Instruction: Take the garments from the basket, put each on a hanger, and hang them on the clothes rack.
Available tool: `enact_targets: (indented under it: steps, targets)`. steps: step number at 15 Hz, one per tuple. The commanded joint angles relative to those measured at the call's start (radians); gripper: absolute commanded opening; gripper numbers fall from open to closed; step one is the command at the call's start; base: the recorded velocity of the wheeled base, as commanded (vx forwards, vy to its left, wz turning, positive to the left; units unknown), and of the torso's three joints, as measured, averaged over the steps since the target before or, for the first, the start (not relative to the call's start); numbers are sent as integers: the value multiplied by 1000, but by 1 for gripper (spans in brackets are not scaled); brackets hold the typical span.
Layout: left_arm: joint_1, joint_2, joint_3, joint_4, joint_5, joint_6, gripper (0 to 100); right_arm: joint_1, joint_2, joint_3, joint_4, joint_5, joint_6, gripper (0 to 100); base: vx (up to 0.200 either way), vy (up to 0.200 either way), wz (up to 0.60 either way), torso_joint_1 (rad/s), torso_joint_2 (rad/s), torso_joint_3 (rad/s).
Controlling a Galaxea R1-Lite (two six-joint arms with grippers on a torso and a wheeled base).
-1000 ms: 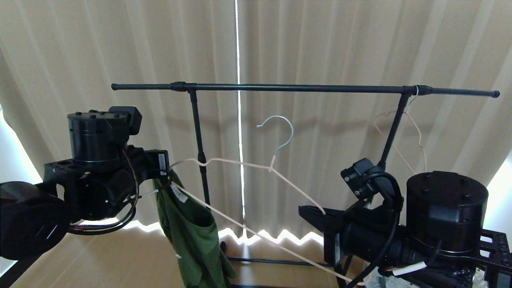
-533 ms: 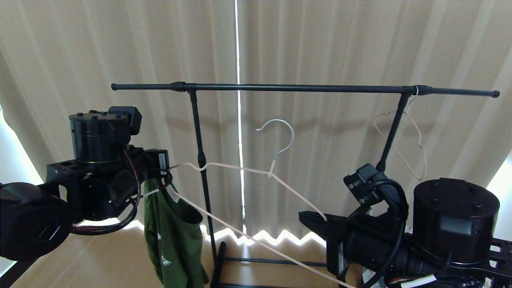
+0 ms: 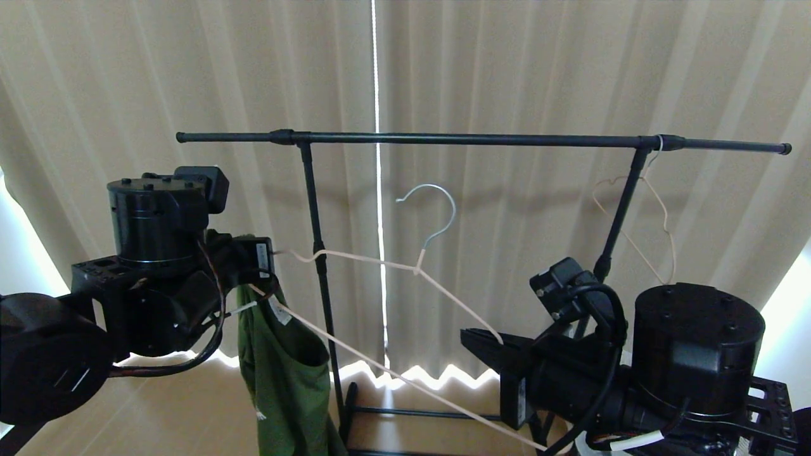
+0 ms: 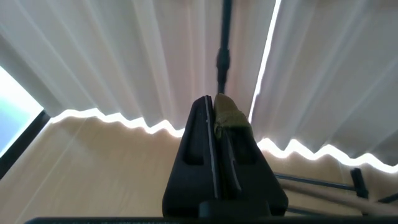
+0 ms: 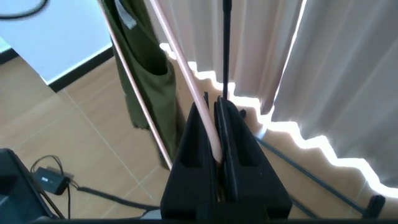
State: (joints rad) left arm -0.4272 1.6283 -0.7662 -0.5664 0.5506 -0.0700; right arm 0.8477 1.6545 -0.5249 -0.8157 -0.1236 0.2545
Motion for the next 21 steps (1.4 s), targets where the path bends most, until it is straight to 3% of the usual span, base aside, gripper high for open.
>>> enact_targets:
  steps: [1, 13, 21]
  targets:
    - [-13, -19, 1, 0, 2, -1, 0, 1, 13, 0, 0, 1, 0, 0, 0, 0, 0, 0, 0, 0]
    - [-13, -56, 48, -1, 6, -1, 0, -2, 16, -4, 0, -37, -1, 0, 0, 0, 0, 0, 0, 0]
    - [-50, -79, 54, 0, 8, -2, 0, -2, 120, -116, 0, -37, -3, 0, 0, 0, 0, 0, 0, 0]
